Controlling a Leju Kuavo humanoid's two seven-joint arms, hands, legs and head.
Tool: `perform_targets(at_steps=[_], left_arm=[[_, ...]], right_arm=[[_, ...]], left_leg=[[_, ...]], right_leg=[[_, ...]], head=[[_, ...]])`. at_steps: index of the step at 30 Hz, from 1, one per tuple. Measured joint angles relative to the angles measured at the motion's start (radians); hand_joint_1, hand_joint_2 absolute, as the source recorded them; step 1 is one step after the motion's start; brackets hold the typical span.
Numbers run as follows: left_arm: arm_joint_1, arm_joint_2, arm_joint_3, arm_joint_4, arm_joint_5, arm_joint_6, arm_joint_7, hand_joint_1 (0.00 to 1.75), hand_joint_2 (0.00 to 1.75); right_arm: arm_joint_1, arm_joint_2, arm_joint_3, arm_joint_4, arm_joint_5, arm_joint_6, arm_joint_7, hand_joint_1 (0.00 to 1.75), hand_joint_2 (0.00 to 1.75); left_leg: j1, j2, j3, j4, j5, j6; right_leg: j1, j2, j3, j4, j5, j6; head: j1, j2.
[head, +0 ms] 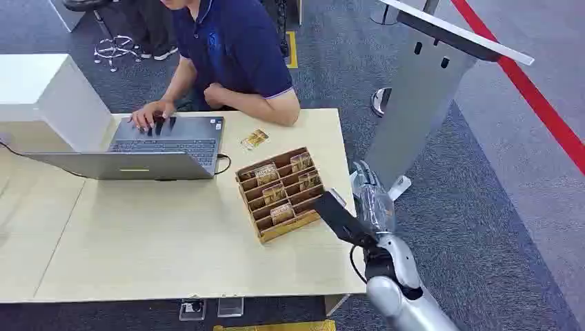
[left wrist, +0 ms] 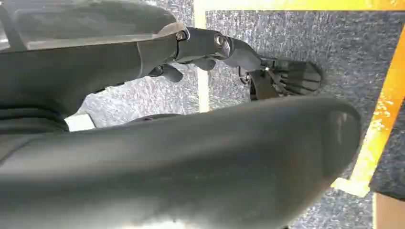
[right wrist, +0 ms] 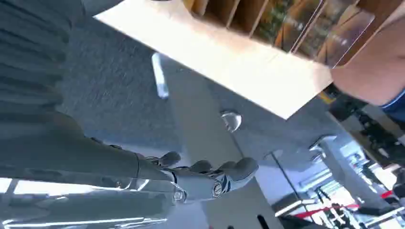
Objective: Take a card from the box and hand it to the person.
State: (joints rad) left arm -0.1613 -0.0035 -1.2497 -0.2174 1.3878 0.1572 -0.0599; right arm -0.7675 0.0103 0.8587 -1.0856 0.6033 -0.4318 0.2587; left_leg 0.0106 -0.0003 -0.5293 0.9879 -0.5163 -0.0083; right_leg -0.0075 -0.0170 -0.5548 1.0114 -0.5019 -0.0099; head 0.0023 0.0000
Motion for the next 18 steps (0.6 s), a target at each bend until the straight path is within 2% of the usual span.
perform_targets(at_steps=[18], left_arm=[[0.001,0.000,0.000,0.000,0.002,0.000,0.000,0.00,0.00]], right_arm=[[0.010,-0.003,-0.006,-0.010,-0.033,0.000,-0.015,0.00,1.75]], left_leg=[[0.000,0.000,0.000,0.000,0.000,0.000]], right_leg=[[0.000,0.000,0.000,0.000,0.000,0.000]], head=[[-0.001,0.000]])
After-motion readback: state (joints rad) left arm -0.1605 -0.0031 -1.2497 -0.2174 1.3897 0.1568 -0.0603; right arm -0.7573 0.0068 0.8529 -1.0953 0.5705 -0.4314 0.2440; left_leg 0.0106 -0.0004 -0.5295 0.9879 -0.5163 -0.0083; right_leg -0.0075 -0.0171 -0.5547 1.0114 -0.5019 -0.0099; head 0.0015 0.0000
